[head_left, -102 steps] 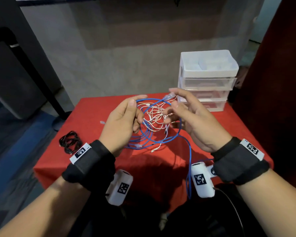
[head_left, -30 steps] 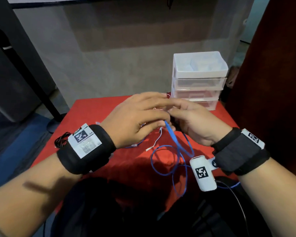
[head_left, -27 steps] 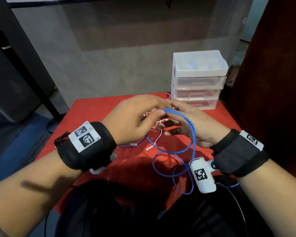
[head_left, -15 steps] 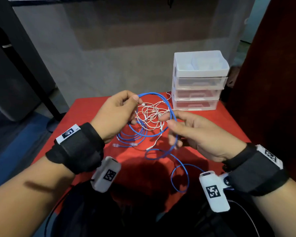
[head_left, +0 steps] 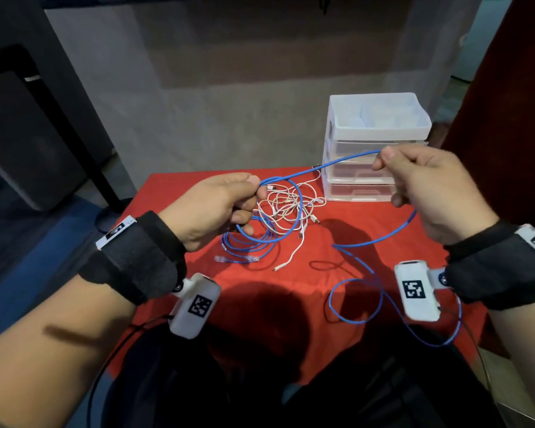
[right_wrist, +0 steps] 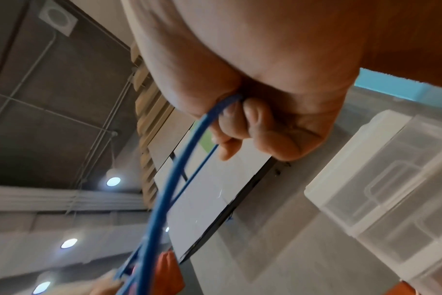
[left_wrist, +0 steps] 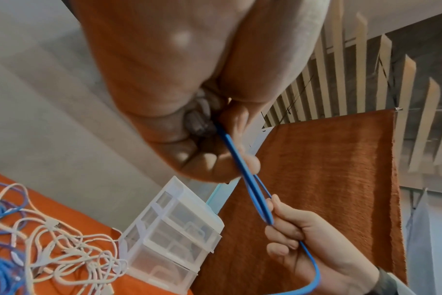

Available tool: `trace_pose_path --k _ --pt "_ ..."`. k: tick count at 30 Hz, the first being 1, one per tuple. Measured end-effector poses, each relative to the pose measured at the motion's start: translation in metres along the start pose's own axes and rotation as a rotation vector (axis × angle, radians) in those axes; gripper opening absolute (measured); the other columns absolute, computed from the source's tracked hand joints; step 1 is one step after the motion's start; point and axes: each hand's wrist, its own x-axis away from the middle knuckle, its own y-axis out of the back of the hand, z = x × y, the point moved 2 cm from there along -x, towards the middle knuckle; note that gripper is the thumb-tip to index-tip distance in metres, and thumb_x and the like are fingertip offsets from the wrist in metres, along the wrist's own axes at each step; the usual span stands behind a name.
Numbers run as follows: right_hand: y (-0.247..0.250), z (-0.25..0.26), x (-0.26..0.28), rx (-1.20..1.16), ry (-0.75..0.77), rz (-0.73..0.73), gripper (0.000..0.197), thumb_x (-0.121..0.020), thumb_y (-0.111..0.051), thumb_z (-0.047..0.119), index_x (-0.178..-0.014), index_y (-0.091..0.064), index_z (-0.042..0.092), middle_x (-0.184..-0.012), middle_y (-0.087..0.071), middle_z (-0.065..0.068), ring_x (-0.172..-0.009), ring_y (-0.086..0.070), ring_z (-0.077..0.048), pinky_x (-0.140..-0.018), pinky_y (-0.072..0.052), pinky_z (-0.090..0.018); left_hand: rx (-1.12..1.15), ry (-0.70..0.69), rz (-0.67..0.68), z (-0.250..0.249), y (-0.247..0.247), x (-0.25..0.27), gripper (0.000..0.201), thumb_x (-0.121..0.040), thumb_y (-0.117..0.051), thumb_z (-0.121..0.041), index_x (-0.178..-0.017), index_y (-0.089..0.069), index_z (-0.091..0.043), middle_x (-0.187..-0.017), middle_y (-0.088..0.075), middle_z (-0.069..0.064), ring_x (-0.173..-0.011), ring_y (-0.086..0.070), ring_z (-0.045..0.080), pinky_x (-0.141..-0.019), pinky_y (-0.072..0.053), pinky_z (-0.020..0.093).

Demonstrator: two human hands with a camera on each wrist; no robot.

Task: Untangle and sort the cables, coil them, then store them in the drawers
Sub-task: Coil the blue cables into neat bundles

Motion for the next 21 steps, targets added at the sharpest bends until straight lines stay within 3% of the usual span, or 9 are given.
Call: trace_pose_path --k 4,6,9,11,13,16,19,20,21 --pt "0.007 -0.004 0.006 -0.042 0.034 -0.033 0.023 -0.101 -0.062 0.028 -0.084 -0.073 0.017 -0.055 -0.057 0.017 -0.046 -0.039 -0.008 -0.055 -0.038 -0.033 0.075 -0.012 -0.084 0.008 0.000 -0.003 0.025 -0.109 -0.039 -0.022 -0.091 -0.054 -0.013 -0.064 -0.025 -0.003 -0.044 -0.025 0.005 -0.050 -0.048 0.022" --pt "0.003 -0.011 0.013 0.003 0.032 0.087 0.022 -0.101 -0.062 0.023 -0.083 -0.072 0.017 -0.065 -0.058 0.008 -0.056 -0.043 -0.014 -0.053 -0.039 -0.030 0.178 -0.019 -0.162 0.013 -0.001 -0.005 0.025 -0.109 -0.039 -0.023 -0.090 -0.054 -0.014 -0.061 -0.026 -0.006 -0.043 -0.025 0.004 -0.049 -0.045 0.020" --pt "-0.011 -0.026 0.030 0.011 -0.106 0.329 0.019 -0.101 -0.060 0.016 -0.088 -0.071 0.009 -0.067 -0.053 -0.002 -0.050 -0.042 -0.016 -0.046 -0.036 -0.026 0.365 -0.003 -0.234 0.025 -0.009 -0.006 0.024 -0.109 -0.039 -0.024 -0.092 -0.054 -0.015 -0.058 -0.030 -0.009 -0.043 -0.025 0.003 -0.050 -0.042 0.019" --pt "-0.021 -0.030 0.037 -0.152 -0.222 0.315 0.016 -0.100 -0.060 0.015 -0.093 -0.069 0.005 -0.071 -0.054 -0.008 -0.047 -0.050 -0.015 -0.044 -0.044 -0.026 0.535 0.062 -0.245 0.035 -0.020 -0.007 0.024 -0.109 -0.039 -0.025 -0.092 -0.054 -0.015 -0.055 -0.032 -0.009 -0.041 -0.028 0.003 -0.049 -0.046 0.018" --pt "-0.033 -0.028 0.042 -0.345 -0.302 0.248 0.012 -0.101 -0.058 0.013 -0.096 -0.067 0.006 -0.077 -0.058 -0.011 -0.059 -0.067 -0.018 -0.054 -0.057 -0.027 0.708 0.152 -0.222 0.046 -0.032 -0.010 0.026 -0.108 -0.039 -0.026 -0.089 -0.053 -0.016 -0.053 -0.036 -0.008 -0.041 -0.033 0.002 -0.049 -0.050 0.018" --pt "-0.056 -0.022 0.050 -0.560 -0.300 0.202 0.011 -0.102 -0.054 0.006 -0.108 -0.061 0.000 -0.083 -0.064 -0.010 -0.076 -0.076 -0.024 -0.068 -0.063 -0.030 0.883 0.266 -0.211 0.055 -0.051 -0.012 0.026 -0.107 -0.041 -0.026 -0.087 -0.053 -0.015 -0.062 -0.047 -0.003 -0.050 -0.052 0.006 -0.052 -0.057 0.025" --pt "-0.077 -0.018 0.060 -0.675 -0.311 0.244 0.009 -0.101 -0.053 0.004 -0.102 -0.062 0.004 -0.088 -0.073 -0.013 -0.079 -0.077 -0.025 -0.074 -0.064 -0.032 0.877 0.312 -0.210 0.058 -0.063 -0.013 0.028 -0.108 -0.041 -0.023 -0.089 -0.057 -0.010 -0.088 -0.063 0.011 -0.082 -0.065 0.023 -0.085 -0.059 0.043" --pt "-0.081 -0.020 0.062 -0.688 -0.322 0.271 0.009 -0.101 -0.054 0.004 -0.100 -0.063 0.006 -0.093 -0.074 -0.017 -0.083 -0.077 -0.027 -0.076 -0.064 -0.033 0.872 0.304 -0.192 0.056 -0.065 -0.013 0.031 -0.109 -0.037 -0.021 -0.090 -0.057 -0.006 -0.089 -0.066 0.015 -0.079 -0.066 0.025 -0.086 -0.056 0.041" --pt "-0.084 -0.022 0.064 -0.670 -0.328 0.299 0.008 -0.100 -0.056 0.006 -0.100 -0.064 0.006 -0.098 -0.074 -0.020 -0.087 -0.076 -0.028 -0.076 -0.063 -0.032 0.881 0.283 -0.188 0.054 -0.064 -0.014 0.034 -0.110 -0.033 -0.020 -0.091 -0.056 -0.005 -0.087 -0.069 0.017 -0.073 -0.068 0.024 -0.078 -0.057 0.038"
